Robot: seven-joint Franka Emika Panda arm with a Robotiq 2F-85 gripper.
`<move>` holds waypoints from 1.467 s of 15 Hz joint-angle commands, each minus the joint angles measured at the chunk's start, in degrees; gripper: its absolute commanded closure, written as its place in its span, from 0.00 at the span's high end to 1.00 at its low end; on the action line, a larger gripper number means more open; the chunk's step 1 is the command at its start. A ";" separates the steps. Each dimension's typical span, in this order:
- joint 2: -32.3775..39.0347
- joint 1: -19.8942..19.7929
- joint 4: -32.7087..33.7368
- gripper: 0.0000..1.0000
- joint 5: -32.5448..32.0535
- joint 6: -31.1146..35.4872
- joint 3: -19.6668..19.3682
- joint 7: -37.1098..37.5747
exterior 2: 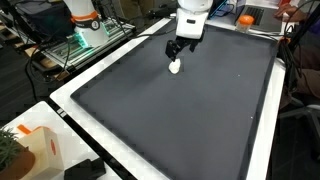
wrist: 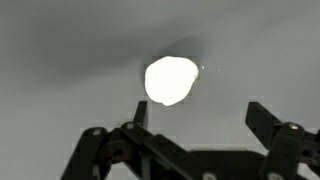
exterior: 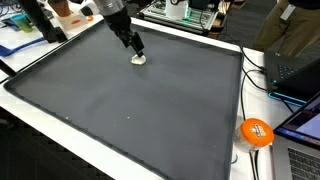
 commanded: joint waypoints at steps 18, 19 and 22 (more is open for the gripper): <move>-11.03 1.34 -19.01 1.00 -3.15 19.11 0.32 2.68; -6.72 1.17 -14.00 1.00 -3.48 17.27 -0.02 3.78; -7.44 1.20 -14.38 1.00 -3.48 17.34 0.14 3.74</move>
